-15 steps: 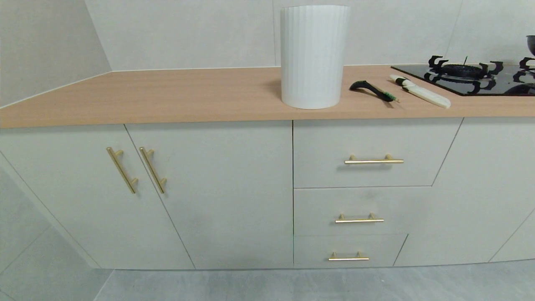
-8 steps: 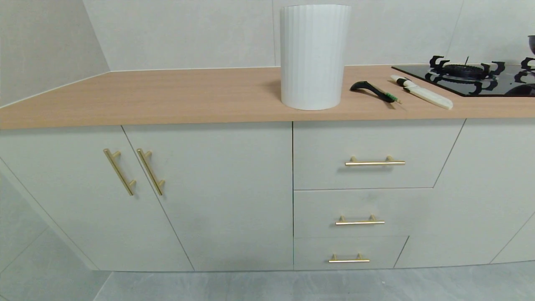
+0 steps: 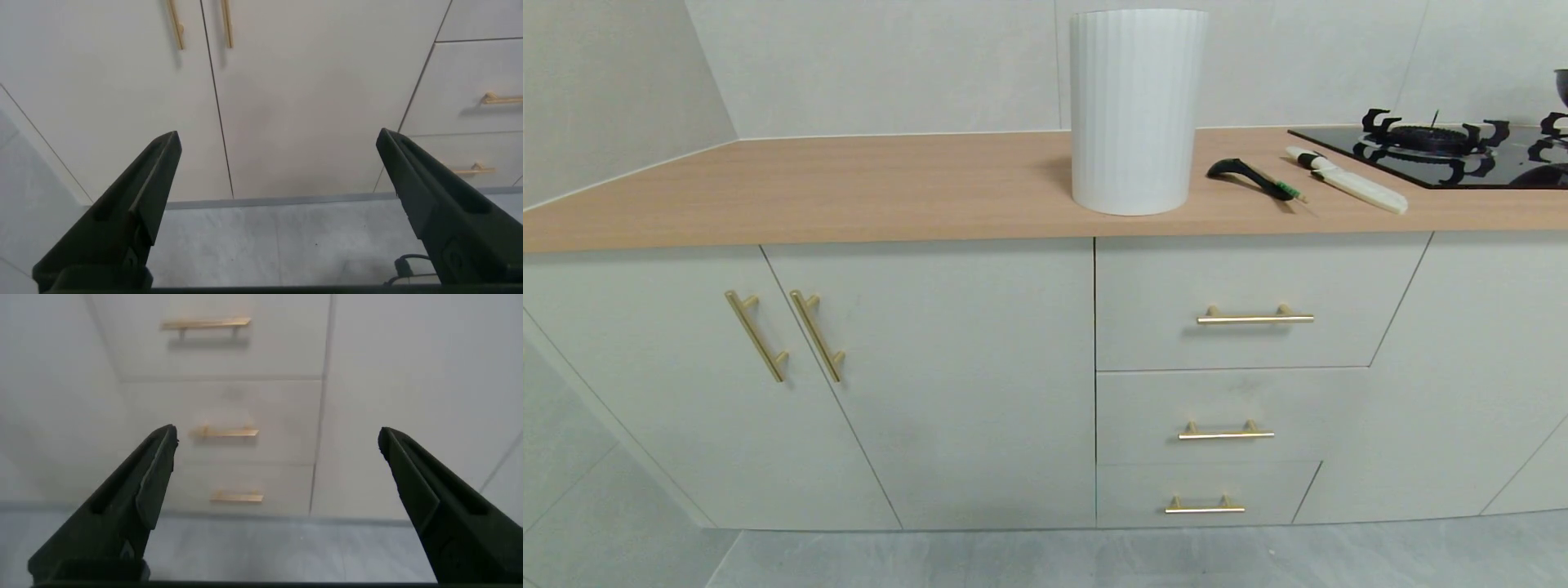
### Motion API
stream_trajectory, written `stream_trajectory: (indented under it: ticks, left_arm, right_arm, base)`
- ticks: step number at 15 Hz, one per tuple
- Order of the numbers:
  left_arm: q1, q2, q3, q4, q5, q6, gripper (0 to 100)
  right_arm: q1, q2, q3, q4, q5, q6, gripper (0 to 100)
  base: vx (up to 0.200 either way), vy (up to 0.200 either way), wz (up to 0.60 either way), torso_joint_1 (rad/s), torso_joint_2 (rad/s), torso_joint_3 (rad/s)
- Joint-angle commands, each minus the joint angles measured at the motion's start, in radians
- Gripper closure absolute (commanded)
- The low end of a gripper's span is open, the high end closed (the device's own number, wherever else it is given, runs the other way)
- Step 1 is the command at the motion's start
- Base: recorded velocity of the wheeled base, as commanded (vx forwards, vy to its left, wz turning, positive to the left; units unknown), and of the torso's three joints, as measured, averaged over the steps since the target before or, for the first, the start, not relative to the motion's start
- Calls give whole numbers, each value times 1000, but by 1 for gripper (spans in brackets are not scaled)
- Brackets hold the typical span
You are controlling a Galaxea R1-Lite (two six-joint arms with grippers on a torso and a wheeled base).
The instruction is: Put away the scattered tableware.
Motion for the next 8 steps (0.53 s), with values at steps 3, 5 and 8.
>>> stream_trajectory:
  ticks: [3, 5, 8]
  left_arm:
    - [0, 0, 0, 1, 0, -1, 0]
    - [0, 0, 0, 0, 0, 1, 0]
    - [0, 0, 0, 0, 0, 1, 0]
  right_arm:
    - [137, 519, -110, -21, 52, -15, 0]
    - [209, 722, -197, -23, 39, -13, 0]
    - [246, 1028, -355, -52, 19, -13, 0]
  base:
    - [0, 0, 0, 0, 0, 0]
    - [0, 0, 0, 0, 0, 0]
    - [0, 0, 0, 0, 0, 0]
